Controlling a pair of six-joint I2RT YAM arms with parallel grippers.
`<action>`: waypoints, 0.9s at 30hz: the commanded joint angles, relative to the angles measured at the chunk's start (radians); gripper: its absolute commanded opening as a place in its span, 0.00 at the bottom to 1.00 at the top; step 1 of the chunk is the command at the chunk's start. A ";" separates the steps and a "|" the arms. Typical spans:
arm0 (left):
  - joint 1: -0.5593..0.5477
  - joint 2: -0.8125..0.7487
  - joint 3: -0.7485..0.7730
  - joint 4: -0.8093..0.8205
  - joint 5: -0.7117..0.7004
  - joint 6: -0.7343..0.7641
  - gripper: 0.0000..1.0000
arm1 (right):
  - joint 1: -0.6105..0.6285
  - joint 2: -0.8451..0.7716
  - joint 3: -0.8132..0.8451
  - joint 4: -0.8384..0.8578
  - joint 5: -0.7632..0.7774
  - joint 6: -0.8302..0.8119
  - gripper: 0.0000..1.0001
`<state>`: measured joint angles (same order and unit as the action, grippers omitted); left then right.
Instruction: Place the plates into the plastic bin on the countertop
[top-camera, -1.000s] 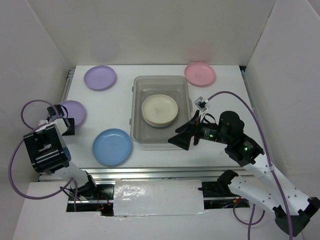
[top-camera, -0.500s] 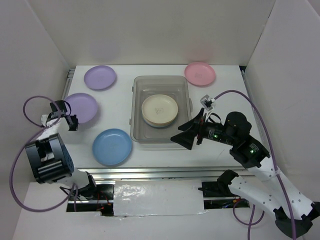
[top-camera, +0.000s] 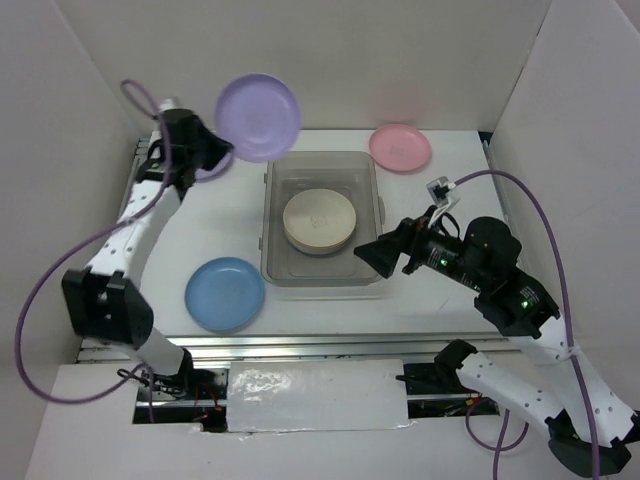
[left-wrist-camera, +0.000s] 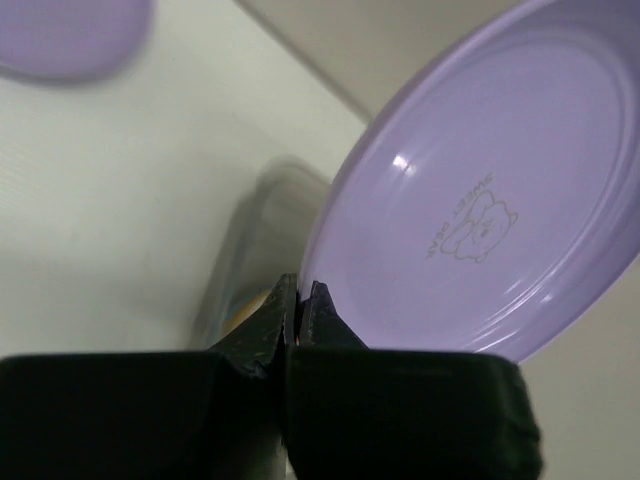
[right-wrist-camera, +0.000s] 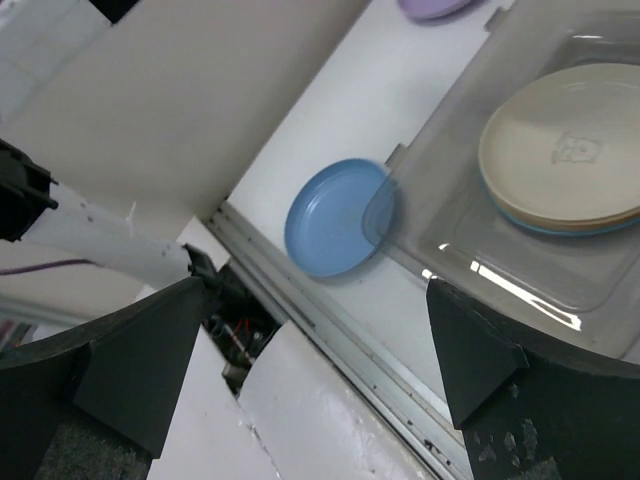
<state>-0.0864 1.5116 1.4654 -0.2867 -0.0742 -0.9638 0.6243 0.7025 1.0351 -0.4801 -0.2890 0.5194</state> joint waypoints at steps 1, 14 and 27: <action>-0.175 0.201 0.096 -0.143 0.080 0.151 0.00 | -0.035 0.029 0.066 -0.078 0.119 0.021 1.00; -0.302 0.455 0.188 -0.221 0.096 0.180 0.00 | -0.084 0.014 0.028 -0.080 0.065 0.059 1.00; -0.320 0.400 0.142 -0.287 0.014 0.143 0.05 | -0.083 0.025 0.023 -0.057 0.040 0.074 1.00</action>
<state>-0.4026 1.9743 1.6142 -0.5755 -0.0475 -0.8127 0.5449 0.7284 1.0630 -0.5686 -0.2329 0.5861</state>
